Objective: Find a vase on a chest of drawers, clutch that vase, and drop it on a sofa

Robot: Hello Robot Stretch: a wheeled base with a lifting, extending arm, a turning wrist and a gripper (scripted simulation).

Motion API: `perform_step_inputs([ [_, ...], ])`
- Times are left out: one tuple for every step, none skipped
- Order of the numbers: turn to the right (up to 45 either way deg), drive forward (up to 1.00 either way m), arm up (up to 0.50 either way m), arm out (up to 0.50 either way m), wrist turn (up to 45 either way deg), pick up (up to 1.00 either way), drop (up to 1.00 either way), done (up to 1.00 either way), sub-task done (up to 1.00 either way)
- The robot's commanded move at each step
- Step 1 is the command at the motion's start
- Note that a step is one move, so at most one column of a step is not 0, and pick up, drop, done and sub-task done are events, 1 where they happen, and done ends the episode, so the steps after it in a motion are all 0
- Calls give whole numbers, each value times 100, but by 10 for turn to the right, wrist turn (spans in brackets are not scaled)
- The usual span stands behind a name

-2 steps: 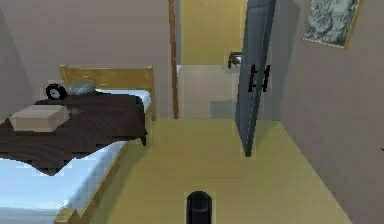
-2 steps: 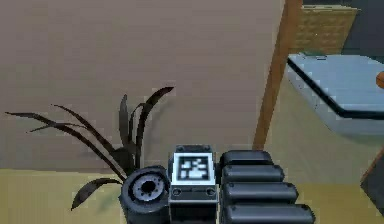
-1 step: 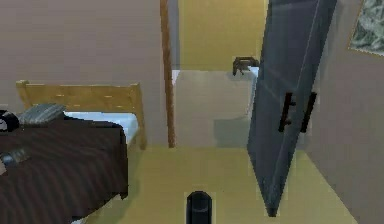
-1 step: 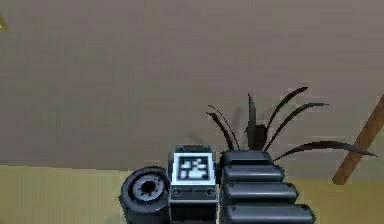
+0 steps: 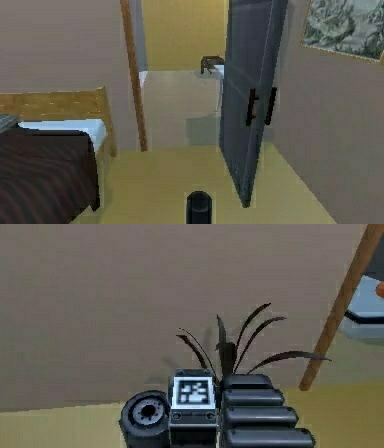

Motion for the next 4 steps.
perform_step_inputs([
  [0, 90, 0, 0, 0, 0, 0, 0, 0],
  [0, 100, 0, 0, 0, 0, 0, 0, 0],
  [0, 100, 0, 0, 0, 0, 0, 0, 0],
  [0, 30, 0, 0, 0, 0, 0, 0, 0],
])
